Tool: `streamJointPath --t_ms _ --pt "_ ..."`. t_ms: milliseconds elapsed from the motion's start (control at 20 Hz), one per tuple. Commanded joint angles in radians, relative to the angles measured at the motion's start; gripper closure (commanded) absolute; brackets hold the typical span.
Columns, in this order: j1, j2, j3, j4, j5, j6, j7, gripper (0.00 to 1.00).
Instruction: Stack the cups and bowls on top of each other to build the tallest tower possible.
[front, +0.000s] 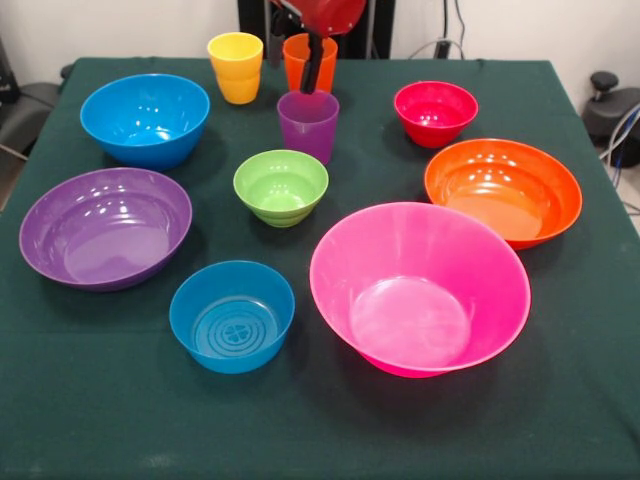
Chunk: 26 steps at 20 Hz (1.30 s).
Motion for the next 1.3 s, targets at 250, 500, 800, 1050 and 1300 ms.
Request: streamJointPath --t_ms 250,500,800,1050,1300 --pt "0.021 0.089 0.091 -0.116 -0.023 0.083 0.075 0.00" --pt "-0.012 0.085 0.150 -0.149 -0.056 0.114 -0.022 0.00" --pt "-0.025 0.087 0.191 -0.157 -0.075 0.104 -0.057 0.00" --pt "-0.035 0.113 0.211 -0.224 -0.115 0.165 -0.117 0.00" --pt "-0.059 0.115 0.268 -0.307 -0.213 0.258 -0.265 0.00"
